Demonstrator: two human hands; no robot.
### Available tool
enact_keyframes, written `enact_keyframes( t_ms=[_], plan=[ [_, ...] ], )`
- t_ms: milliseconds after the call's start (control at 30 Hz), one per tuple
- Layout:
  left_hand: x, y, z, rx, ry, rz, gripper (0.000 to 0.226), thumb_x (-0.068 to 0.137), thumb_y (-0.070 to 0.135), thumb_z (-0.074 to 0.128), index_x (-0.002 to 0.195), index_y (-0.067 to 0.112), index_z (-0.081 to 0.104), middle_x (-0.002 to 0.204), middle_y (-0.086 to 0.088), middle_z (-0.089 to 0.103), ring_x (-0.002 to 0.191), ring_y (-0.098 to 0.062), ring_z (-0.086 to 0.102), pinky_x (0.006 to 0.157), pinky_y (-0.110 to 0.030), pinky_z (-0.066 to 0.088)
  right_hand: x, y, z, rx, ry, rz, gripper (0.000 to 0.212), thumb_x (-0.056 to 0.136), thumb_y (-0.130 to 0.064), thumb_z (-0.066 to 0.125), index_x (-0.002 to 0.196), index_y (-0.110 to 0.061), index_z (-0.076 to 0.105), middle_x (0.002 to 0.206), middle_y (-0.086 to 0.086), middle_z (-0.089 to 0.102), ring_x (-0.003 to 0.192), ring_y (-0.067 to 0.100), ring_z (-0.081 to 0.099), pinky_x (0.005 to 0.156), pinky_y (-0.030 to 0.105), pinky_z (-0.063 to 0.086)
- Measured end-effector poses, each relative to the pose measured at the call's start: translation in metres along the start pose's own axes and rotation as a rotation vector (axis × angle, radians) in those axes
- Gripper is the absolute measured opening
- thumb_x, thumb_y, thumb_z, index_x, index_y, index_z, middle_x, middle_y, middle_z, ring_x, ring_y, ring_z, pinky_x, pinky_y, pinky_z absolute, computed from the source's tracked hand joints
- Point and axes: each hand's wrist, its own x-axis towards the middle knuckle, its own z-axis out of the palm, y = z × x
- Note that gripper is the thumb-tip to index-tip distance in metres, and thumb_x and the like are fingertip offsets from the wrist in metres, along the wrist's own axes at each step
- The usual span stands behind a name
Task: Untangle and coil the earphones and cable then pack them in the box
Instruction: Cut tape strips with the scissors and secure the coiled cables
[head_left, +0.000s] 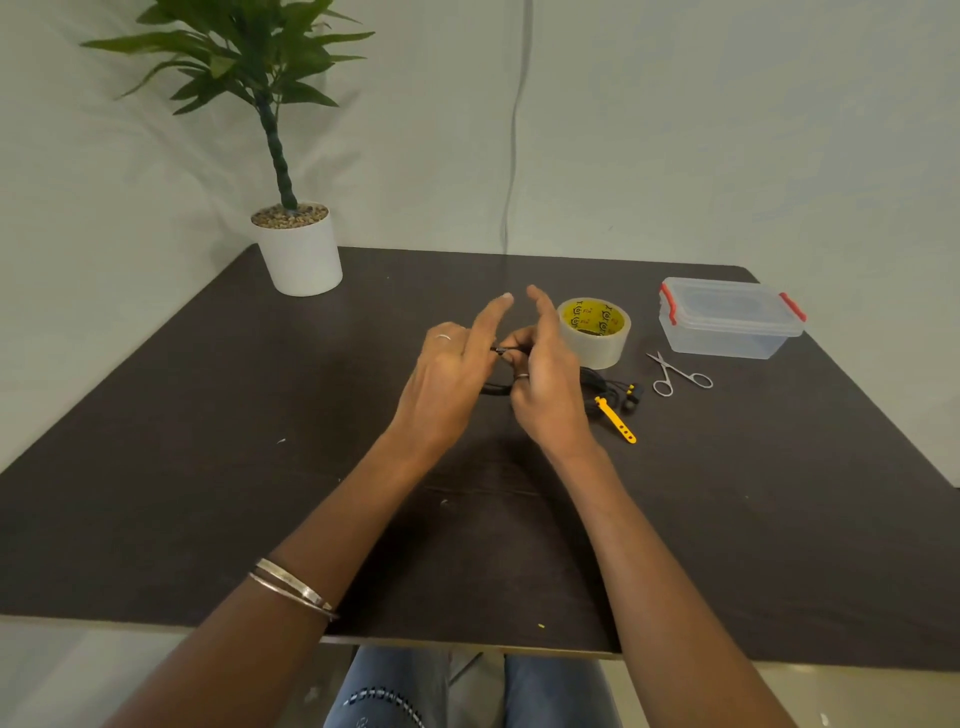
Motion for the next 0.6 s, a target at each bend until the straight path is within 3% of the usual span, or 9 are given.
enact_keyframes(
  t_ms=[67,133,200,267,300,367,500,600],
  plan=[
    [-0.002,0.001,0.004,-0.024,0.012,-0.051,0.066,0.081,-0.004,0.068,0.137,0.007,0.036,0.077,-0.011,0.068,0.069,-0.025,0.064,0.076,-0.042,0.055,0.0,0.002,0.001,0.0,-0.005,0.009,0.085,0.075,0.018,0.056,0.148,-0.008,0.021,0.09,0.008,0.059,0.089,0.019,0.058,0.087,0.037,0.053],
    [-0.001,0.002,0.005,-0.111,-0.006,-0.146,0.064,0.082,-0.002,0.067,0.139,0.006,0.04,0.08,-0.01,0.069,0.074,-0.024,0.066,0.077,-0.039,0.055,0.0,0.003,0.0,0.027,0.013,0.024,0.082,0.078,0.018,0.056,0.148,-0.007,0.021,0.09,0.007,0.06,0.087,0.016,0.06,0.087,0.03,0.053],
    [0.002,0.0,0.002,-0.243,-0.029,-0.279,0.06,0.081,0.001,0.068,0.136,0.006,0.045,0.082,-0.006,0.071,0.077,-0.018,0.067,0.079,-0.024,0.052,-0.002,0.003,-0.001,0.083,0.054,0.049,0.078,0.083,0.014,0.056,0.149,-0.007,0.02,0.088,0.004,0.063,0.082,0.008,0.062,0.084,0.016,0.05],
    [0.006,-0.001,0.0,-0.312,-0.069,-0.39,0.054,0.081,0.003,0.069,0.13,0.008,0.047,0.079,0.0,0.07,0.072,-0.01,0.065,0.071,-0.005,0.043,-0.003,0.003,-0.002,0.159,0.09,0.071,0.078,0.086,0.01,0.057,0.151,-0.009,0.016,0.085,0.001,0.066,0.08,0.004,0.064,0.083,0.011,0.049],
    [0.008,-0.002,-0.002,-0.344,-0.095,-0.447,0.051,0.08,0.004,0.069,0.127,0.01,0.048,0.076,0.002,0.07,0.068,-0.006,0.063,0.067,-0.002,0.041,-0.002,0.004,-0.003,0.195,0.092,0.083,0.08,0.087,0.009,0.058,0.151,-0.01,0.015,0.085,0.0,0.068,0.08,0.005,0.065,0.084,0.011,0.049],
    [0.012,-0.006,-0.004,-0.44,-0.148,-0.577,0.047,0.08,0.005,0.07,0.121,0.015,0.049,0.073,0.004,0.07,0.064,-0.001,0.063,0.064,-0.004,0.043,0.0,0.007,-0.006,0.251,0.053,0.093,0.082,0.088,0.008,0.059,0.152,-0.014,0.013,0.086,0.001,0.071,0.085,0.005,0.067,0.087,0.01,0.046],
    [0.018,-0.019,-0.009,-0.711,-0.279,-0.79,0.045,0.08,0.0,0.07,0.116,0.016,0.05,0.075,-0.003,0.074,0.075,-0.011,0.071,0.082,-0.027,0.054,0.001,0.008,-0.011,0.275,-0.037,0.05,0.085,0.086,0.011,0.058,0.152,-0.02,0.014,0.096,0.002,0.073,0.096,0.006,0.067,0.09,0.014,0.047],
    [0.025,-0.021,-0.015,-0.84,-0.345,-0.893,0.049,0.079,-0.003,0.072,0.12,0.01,0.05,0.079,-0.013,0.073,0.076,-0.019,0.071,0.079,-0.026,0.055,0.001,0.009,-0.011,0.286,-0.055,0.019,0.084,0.085,0.013,0.057,0.151,-0.021,0.018,0.099,0.0,0.072,0.099,0.008,0.067,0.093,0.028,0.052]
  ],
)
